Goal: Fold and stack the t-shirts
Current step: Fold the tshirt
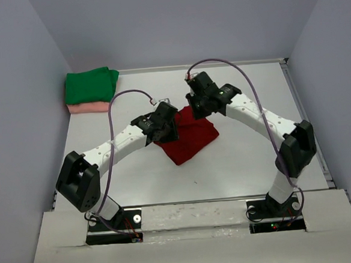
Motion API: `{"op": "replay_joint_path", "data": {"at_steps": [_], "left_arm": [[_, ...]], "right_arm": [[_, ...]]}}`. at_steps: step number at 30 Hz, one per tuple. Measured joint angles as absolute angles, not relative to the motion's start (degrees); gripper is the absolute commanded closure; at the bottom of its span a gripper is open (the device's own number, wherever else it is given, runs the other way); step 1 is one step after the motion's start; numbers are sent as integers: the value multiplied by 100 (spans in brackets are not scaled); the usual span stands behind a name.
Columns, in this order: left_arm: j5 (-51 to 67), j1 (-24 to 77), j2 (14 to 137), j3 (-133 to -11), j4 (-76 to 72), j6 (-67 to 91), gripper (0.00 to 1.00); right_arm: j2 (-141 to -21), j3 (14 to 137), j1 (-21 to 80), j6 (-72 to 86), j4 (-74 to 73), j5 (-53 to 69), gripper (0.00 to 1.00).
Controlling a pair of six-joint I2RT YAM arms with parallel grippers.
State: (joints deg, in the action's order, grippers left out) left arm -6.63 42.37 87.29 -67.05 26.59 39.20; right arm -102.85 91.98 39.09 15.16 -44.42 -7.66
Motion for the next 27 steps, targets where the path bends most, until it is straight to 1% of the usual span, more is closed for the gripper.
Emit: {"op": "replay_joint_path", "data": {"at_steps": [1,2,4,7,11,14,15,17,21,27], "left_arm": [[-679,4237,8709,-6608,2650,3929,48],[-692,4230,8665,-6469,2665,3972,48],[-694,4222,8608,-6278,2683,4010,47],[-543,4077,8379,-5857,2558,4075,47],[174,3588,7852,-5030,2032,4165,46],[694,3168,7546,-4399,1599,4241,35],[856,3059,7485,-4228,1433,4283,27],[1319,2823,7349,-3828,1059,4386,22],[2016,2502,7083,-3089,185,4694,20],[2512,2429,7037,-2517,-840,5111,20]], "right_arm": [[-10099,9255,3909,1500,-4491,-858,66],[-9933,9292,3909,1490,-4517,-956,61],[-9491,9380,3909,1468,-4630,-1194,59],[-8965,9397,3907,1435,-4740,-1627,59],[-8661,9351,3824,1411,-4781,-1806,59],[-8534,9194,3710,1356,-4781,-1806,59],[-8519,9157,3686,1337,-4783,-1806,59],[-8503,9085,3632,1304,-4788,-1809,59],[-8473,8991,3573,1234,-4803,-1809,59],[-8291,8989,3553,1166,-4799,-1802,59]]}}
